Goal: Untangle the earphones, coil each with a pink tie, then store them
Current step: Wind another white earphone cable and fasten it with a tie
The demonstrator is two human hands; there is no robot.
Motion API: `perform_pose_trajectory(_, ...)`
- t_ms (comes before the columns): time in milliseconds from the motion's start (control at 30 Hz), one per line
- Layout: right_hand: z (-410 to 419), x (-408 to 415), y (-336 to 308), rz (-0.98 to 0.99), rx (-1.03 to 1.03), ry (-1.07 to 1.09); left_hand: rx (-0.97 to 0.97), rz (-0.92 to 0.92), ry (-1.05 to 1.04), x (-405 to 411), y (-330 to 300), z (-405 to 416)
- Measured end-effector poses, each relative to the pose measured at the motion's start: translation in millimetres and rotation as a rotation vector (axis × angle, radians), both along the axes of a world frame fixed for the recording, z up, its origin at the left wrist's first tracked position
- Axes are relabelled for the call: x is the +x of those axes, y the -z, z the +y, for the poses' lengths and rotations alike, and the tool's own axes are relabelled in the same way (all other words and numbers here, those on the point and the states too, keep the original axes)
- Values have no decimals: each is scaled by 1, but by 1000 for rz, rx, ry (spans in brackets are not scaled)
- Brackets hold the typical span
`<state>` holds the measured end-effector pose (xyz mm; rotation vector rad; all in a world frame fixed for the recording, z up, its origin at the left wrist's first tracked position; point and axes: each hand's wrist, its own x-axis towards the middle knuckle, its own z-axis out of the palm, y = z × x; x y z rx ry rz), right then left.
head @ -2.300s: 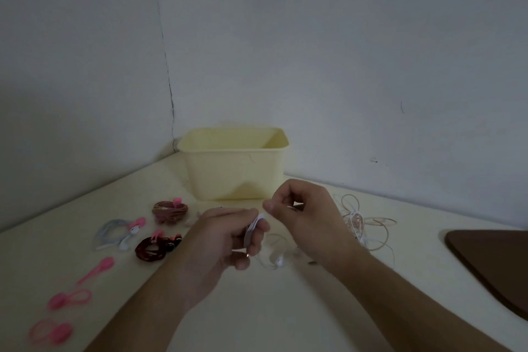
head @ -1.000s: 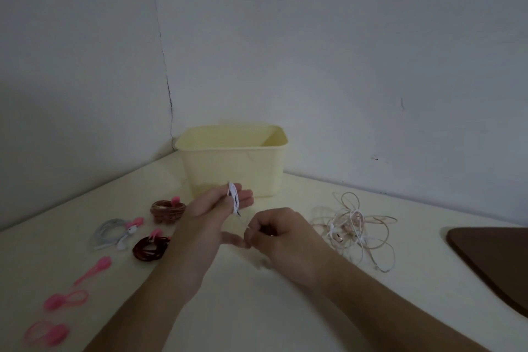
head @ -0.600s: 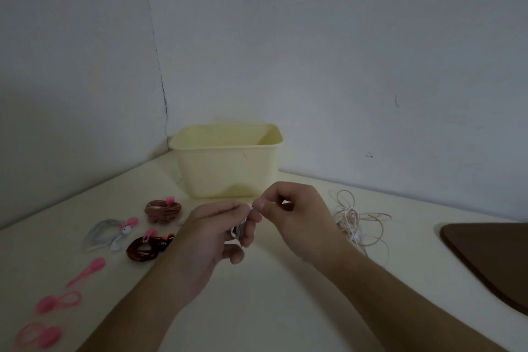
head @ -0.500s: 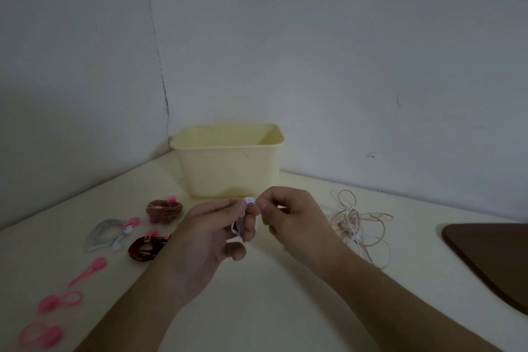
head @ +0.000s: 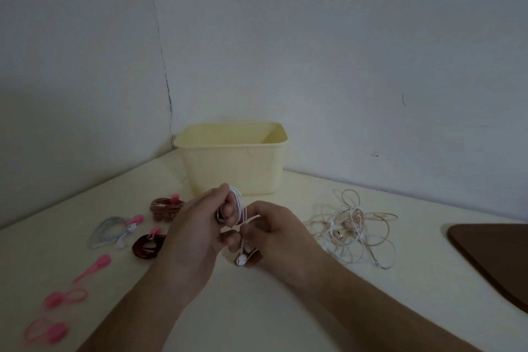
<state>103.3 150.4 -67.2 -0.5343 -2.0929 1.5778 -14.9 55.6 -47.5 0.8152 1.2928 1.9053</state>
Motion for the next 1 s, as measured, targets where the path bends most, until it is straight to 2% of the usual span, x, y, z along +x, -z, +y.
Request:
perform_pose_trajectory(67,-2,1,-1,25,-45,2,-4,-24,12,-1,-1,0)
perform_pose_trajectory(200,-5,1,-1,3,135,80,-17,-41,36,1,-1,0)
perform_pose_trajectory(333,-6,0,0,75,110,47,-12,-88,71,4,-1,0)
perform_pose_trajectory(433,-4,1,1,72,209,45,-14,-98,60,4,-1,0)
perform_pose_trajectory(567,-2,-1,5,-3,415,89,-43,-39,66,2,1,0)
perform_pose_trajectory(800,-1,-2,8,-13,488,143,-77,29,39,3,0,2)
perform_pose_trajectory(1000,2,-4,14,25,437,168,-113,133,-6,4,3,3)
